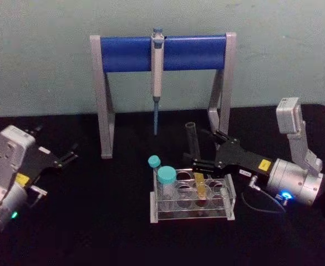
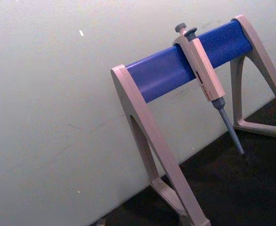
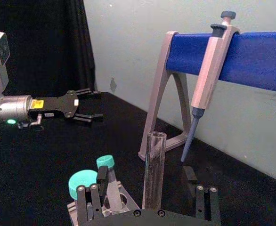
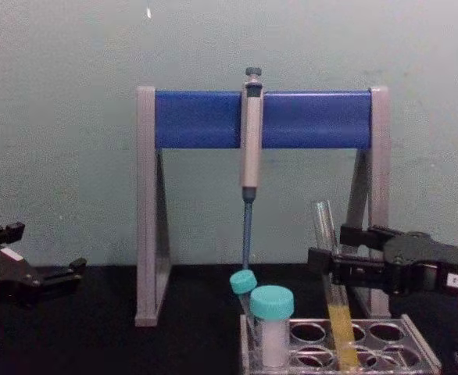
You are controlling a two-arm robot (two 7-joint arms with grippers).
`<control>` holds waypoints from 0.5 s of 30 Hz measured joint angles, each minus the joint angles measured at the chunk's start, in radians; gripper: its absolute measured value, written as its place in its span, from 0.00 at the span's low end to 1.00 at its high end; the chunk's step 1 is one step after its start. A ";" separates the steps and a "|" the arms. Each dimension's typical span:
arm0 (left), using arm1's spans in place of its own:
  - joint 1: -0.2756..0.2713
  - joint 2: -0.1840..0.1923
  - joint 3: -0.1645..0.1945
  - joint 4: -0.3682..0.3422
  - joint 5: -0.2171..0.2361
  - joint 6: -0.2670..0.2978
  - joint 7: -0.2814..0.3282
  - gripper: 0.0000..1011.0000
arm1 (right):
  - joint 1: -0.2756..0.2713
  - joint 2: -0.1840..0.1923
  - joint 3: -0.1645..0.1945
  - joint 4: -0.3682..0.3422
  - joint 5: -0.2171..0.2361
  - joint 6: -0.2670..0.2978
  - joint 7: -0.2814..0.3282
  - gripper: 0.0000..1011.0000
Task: Pick up the test tube from the test tube rack, shake it, then place it back into the test tube rack.
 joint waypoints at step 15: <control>0.000 0.000 0.000 0.000 0.000 0.000 0.000 0.99 | -0.006 0.003 0.004 -0.014 -0.003 -0.012 -0.008 0.99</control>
